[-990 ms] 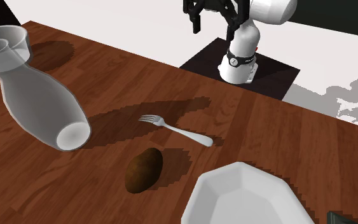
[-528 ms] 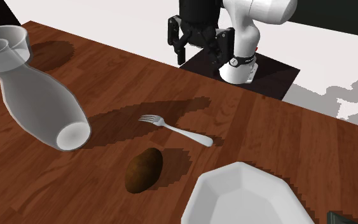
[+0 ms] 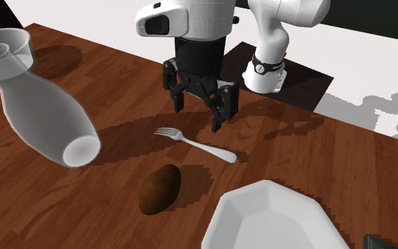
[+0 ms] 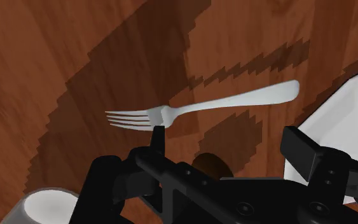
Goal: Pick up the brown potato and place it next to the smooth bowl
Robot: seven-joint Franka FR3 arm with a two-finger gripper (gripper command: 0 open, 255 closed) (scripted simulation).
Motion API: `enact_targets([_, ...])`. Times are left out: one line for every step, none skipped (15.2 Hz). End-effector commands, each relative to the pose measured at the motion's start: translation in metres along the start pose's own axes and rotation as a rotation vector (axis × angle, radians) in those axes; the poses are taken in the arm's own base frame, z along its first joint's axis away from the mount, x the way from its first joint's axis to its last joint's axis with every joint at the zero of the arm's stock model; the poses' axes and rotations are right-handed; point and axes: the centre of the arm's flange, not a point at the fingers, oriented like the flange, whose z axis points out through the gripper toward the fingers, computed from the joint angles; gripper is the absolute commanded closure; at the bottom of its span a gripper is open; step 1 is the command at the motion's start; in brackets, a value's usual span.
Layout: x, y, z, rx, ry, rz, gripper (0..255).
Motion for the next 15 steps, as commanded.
enact_targets([0.020, -0.004, 0.014, -0.005, 0.027, -0.008, 0])
enact_targets([0.029, -0.006, 0.020, -0.007, 0.039, -0.012, 0])
enact_targets([0.039, -0.008, 0.026, -0.010, 0.052, -0.016, 0])
enact_targets([0.049, -0.010, 0.032, -0.012, 0.064, -0.020, 0])
enact_targets([0.059, -0.012, 0.038, -0.015, 0.076, -0.024, 0])
enact_targets([0.069, -0.015, 0.043, -0.017, 0.089, -0.028, 0])
enact_targets([0.079, -0.017, 0.049, -0.020, 0.101, -0.032, 0])
enact_targets([0.081, -0.017, 0.050, -0.020, 0.103, -0.033, 0])
enact_targets([0.081, -0.017, 0.055, -0.020, 0.103, -0.033, 0])
enact_targets([0.082, -0.017, 0.060, -0.020, 0.103, -0.033, 0])
enact_targets([0.082, -0.017, 0.065, -0.020, 0.103, -0.033, 0])
enact_targets([0.083, -0.017, 0.071, -0.020, 0.103, -0.033, 0])
enact_targets([0.083, -0.017, 0.076, -0.020, 0.103, -0.033, 0])
enact_targets([0.084, -0.017, 0.081, -0.020, 0.103, -0.033, 0])
enact_targets([0.085, -0.016, 0.090, -0.020, 0.103, -0.033, 0])
